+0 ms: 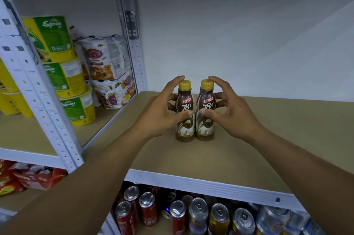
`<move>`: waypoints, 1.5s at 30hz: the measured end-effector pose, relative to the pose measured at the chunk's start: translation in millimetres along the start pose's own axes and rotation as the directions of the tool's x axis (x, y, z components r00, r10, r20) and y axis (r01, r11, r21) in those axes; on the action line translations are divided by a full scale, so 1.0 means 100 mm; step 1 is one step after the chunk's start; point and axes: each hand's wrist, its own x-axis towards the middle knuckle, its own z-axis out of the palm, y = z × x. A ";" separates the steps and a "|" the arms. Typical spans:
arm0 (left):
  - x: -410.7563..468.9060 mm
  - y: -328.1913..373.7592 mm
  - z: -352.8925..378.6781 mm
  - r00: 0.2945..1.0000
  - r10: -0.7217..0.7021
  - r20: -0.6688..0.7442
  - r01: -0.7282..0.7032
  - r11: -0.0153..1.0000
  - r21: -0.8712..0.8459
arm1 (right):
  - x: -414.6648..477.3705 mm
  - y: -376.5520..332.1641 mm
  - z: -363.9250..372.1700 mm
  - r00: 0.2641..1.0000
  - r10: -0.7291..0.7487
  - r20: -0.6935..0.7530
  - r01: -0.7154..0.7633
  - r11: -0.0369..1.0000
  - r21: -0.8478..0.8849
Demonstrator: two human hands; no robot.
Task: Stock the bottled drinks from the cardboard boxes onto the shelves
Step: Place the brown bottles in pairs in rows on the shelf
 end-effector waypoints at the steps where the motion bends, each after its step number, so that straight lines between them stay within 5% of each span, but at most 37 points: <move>1: 0.02 -0.04 -0.03 1.000 -0.003 0.000 0.003 1.000 0.005 | 0.05 0.00 0.03 1.000 -0.001 0.007 0.001 1.000 0.003; 22: 0.86 -1.02 -0.48 0.997 -0.021 -0.072 0.027 0.996 0.086 | 1.28 0.42 0.85 0.997 -0.079 0.015 0.079 0.997 0.017; 45: 1.58 -1.79 -0.39 0.981 0.009 -0.191 -0.016 0.999 -0.036 | 2.05 0.86 1.31 0.990 -0.102 -0.098 0.102 0.995 -0.003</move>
